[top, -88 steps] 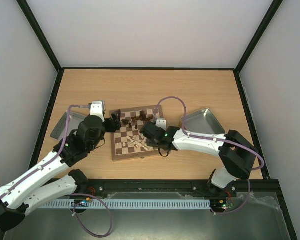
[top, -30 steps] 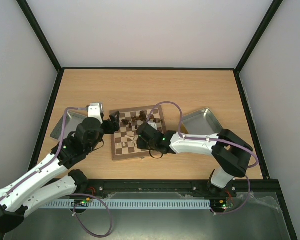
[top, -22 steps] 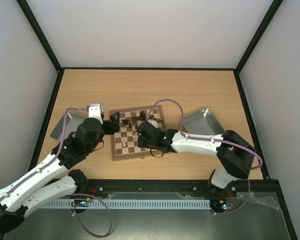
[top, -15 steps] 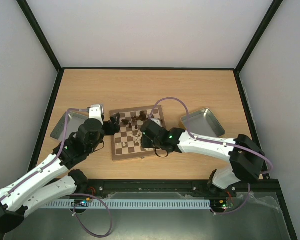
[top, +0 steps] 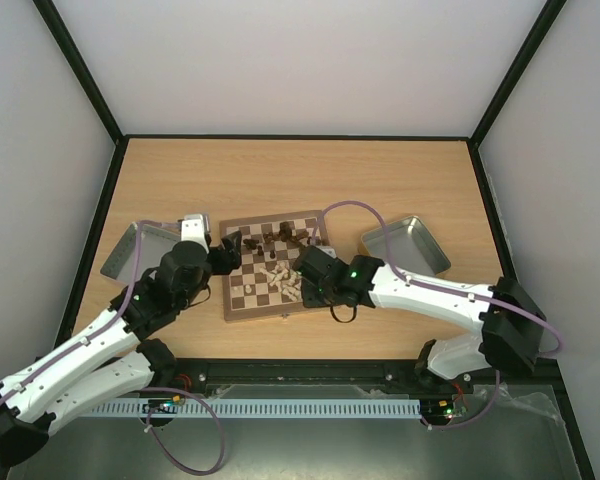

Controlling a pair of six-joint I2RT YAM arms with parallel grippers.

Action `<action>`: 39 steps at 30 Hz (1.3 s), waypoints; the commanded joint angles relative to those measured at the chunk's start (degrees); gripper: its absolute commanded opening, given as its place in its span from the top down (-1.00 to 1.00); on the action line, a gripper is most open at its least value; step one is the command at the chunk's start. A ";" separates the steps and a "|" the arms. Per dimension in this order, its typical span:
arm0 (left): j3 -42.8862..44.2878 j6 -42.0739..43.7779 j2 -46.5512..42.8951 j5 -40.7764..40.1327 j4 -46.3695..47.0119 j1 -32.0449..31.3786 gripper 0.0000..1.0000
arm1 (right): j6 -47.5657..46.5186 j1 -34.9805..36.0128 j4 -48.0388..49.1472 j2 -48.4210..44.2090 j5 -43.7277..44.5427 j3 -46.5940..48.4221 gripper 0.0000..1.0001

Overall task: Set up the chess pieces on the board
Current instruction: Place the chess piece on the chessboard.

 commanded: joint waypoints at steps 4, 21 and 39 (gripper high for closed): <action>-2.03 -0.54 -0.44 -0.40 2.45 0.07 -0.62 | -2.61 0.40 -12.39 -0.39 0.40 -0.93 0.85; 6.68 1.29 -9.92 -11.15 -8.80 0.15 -0.62 | -9.33 6.18 -14.53 21.76 -5.20 23.28 0.86; 5.69 1.81 -15.97 -14.36 -8.54 0.24 -0.67 | -11.54 9.22 -21.58 37.72 -0.34 42.61 0.79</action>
